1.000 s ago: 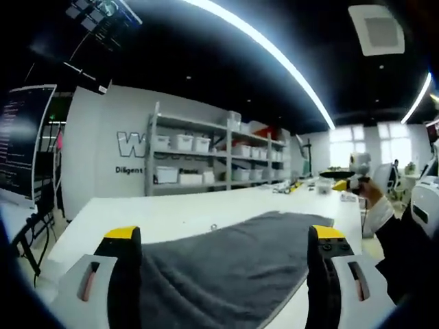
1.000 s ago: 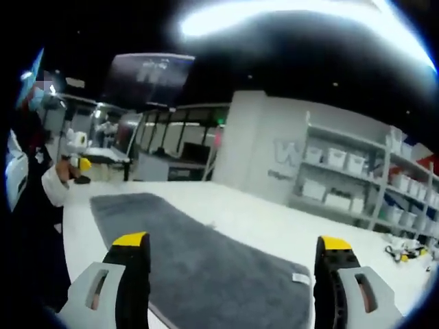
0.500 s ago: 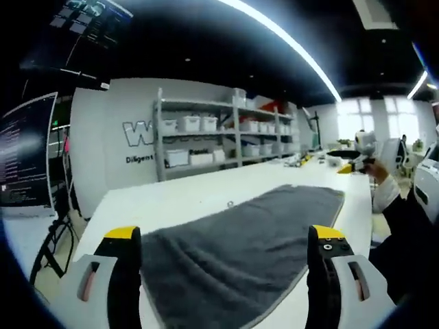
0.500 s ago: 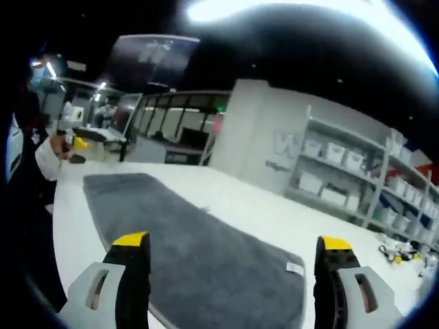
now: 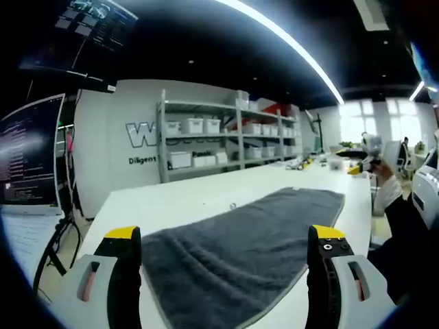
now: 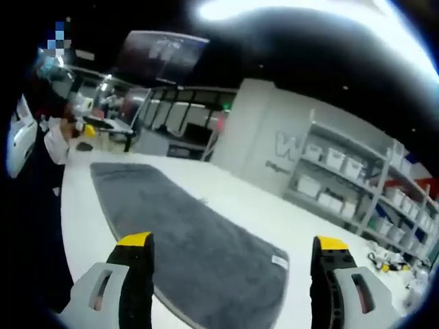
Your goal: Open the folded towel by lifting each exposed corner and separating the folded layers until the towel lies flat within the target outline without major curled edges
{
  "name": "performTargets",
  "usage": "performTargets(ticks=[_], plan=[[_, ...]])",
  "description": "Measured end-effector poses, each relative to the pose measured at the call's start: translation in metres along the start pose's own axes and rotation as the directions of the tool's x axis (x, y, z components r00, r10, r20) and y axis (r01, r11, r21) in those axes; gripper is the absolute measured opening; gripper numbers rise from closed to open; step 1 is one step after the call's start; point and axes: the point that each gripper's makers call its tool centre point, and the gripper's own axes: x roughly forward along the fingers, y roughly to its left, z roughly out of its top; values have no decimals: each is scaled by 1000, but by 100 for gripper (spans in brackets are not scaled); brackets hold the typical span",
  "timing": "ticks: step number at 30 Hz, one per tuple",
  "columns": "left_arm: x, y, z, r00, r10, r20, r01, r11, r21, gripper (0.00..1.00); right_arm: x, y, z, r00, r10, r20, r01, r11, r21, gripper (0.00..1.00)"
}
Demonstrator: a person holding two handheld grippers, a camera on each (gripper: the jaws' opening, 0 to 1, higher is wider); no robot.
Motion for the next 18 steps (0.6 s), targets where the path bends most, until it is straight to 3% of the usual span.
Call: performTargets(ticks=[3,11,18], plan=[[-1,0,-12,997,21,-78,-15,997,73,100,-10,-4,1,1000,-11,10,11,1000,-8,93],[-3,5,-7,999,23,-48,-21,999,31,100,-23,-21,-4,997,-75,-9,75,997,-34,92],[6,-8,-11,997,-11,-72,16,998,64,100,-7,-9,18,994,-55,90,56,998,-8,90]])
